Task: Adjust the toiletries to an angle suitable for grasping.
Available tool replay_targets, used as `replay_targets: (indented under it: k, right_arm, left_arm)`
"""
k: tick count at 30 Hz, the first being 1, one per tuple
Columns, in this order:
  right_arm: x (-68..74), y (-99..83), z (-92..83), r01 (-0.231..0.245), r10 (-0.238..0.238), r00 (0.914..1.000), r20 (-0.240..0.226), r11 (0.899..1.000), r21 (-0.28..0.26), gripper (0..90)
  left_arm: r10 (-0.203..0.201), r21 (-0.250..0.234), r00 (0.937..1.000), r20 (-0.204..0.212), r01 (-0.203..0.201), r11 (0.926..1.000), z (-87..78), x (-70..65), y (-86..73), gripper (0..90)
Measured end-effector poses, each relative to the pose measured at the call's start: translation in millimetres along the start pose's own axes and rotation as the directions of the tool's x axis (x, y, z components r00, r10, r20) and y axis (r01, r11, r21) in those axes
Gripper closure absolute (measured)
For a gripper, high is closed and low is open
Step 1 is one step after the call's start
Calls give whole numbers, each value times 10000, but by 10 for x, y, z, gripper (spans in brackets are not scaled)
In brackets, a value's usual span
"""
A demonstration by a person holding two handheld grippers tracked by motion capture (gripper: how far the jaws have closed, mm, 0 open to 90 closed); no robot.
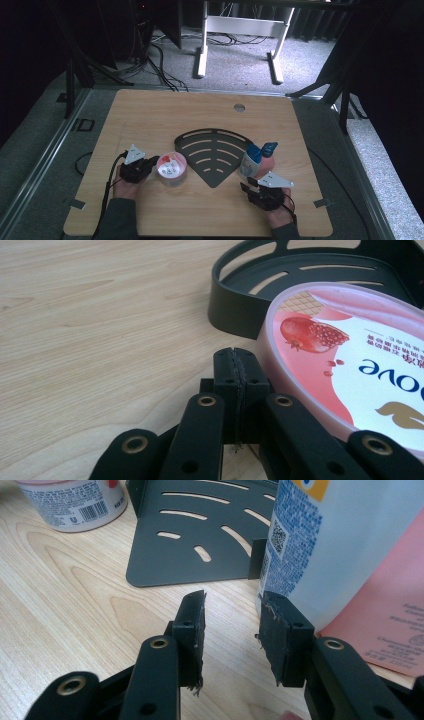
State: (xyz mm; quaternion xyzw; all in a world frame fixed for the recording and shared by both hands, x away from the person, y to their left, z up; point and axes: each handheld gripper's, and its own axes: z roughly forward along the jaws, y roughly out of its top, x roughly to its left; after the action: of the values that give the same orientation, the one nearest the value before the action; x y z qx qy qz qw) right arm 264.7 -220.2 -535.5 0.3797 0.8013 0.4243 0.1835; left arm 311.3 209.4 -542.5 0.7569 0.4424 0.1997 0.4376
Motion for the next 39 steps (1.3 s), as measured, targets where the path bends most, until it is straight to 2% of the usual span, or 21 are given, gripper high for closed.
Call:
replay_targets:
  k: [13,18,22,25,28,33,39]
  right_arm:
    - [20,15,36,39,-39,10000,-40,10000,60,639]
    - [75,52,73,117,-116,9999,-97,9999,58,683]
    - [157,97,126,450,-448,9987,-229,9990,77,833]
    - [234,149,190,627,-625,9975,-329,9980,67,895]
    - [298,200,249,670,-665,9970,-394,9977,93,899]
    - [521,352,439,1127,-1121,9901,-841,9936,33,900]
    - [645,447,577,1323,-1306,9848,-1146,9912,68,900]
  left_arm:
    - [230,-13,9986,470,-229,9997,7,-66,-2,899]
    - [309,71,9981,529,-313,9995,35,-96,-6,899]
    - [328,115,9981,516,-334,9994,59,-116,-6,899]
    - [339,145,9982,485,-347,9993,71,-118,-5,899]
    - [350,200,9984,450,-360,9992,82,-122,-8,898]
    - [362,209,9986,383,-371,9991,87,-129,-10,899]
    - [384,132,9982,466,-391,9991,67,-145,-5,899]
